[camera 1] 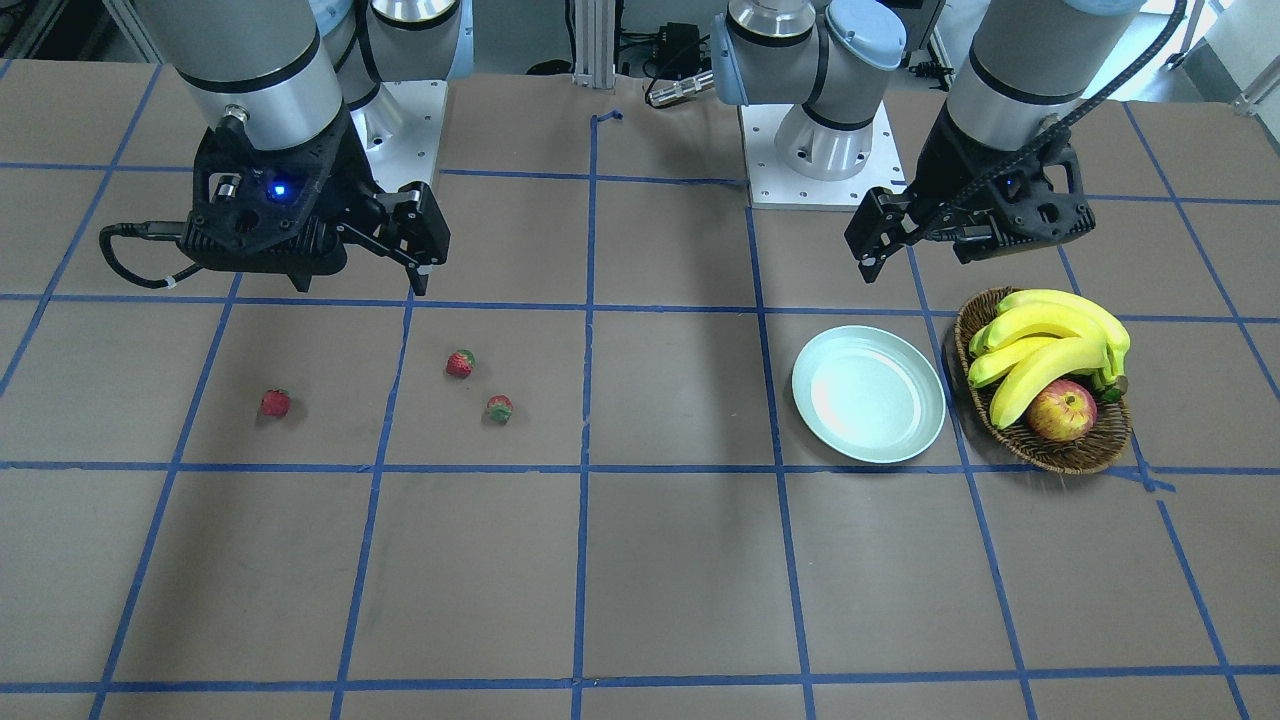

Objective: Collect all strawberries into plate

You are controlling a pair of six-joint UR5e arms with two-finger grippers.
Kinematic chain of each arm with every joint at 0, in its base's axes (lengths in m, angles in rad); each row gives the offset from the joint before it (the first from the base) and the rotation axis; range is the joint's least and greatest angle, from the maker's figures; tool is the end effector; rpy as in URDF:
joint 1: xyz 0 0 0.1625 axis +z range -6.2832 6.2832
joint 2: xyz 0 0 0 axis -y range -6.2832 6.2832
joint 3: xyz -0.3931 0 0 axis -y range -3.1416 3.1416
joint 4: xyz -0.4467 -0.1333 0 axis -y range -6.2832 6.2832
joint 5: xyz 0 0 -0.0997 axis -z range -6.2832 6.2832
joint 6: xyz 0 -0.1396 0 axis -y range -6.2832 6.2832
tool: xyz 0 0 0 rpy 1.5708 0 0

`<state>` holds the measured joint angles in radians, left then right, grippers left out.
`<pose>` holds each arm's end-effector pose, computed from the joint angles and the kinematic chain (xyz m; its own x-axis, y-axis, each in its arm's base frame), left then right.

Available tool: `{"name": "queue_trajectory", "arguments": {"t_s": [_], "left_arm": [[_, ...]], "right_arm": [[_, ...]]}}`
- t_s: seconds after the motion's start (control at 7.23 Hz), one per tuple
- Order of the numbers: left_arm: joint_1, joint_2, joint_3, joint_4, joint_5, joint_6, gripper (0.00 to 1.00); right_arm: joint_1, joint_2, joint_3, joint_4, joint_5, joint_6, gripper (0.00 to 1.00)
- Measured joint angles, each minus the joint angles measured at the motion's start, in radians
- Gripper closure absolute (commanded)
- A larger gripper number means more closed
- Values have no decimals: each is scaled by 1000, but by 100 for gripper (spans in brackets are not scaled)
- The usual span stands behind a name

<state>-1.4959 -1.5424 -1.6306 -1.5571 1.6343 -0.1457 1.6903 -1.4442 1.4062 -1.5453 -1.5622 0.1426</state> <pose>-0.0842 -0.5404 0.4004 -0.9739 -0.2175 -0.0653 -0.2185 0.9758 0.0083 0.2048 -0.5772 0.4311 -0.9997 0.0230 -0.0103 0.0231 0.9997 -0.0112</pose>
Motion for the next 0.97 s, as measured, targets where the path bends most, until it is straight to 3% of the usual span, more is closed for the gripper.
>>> {"name": "queue_trajectory", "arguments": {"t_s": [0.42, 0.97], "left_arm": [[0, -8, 0, 13, -1, -1, 0], [0, -19, 0, 32, -1, -1, 0]], "right_arm": [[2, 20, 50, -28, 4, 3, 0], [41, 98, 358, -406, 6, 9, 0]]}}
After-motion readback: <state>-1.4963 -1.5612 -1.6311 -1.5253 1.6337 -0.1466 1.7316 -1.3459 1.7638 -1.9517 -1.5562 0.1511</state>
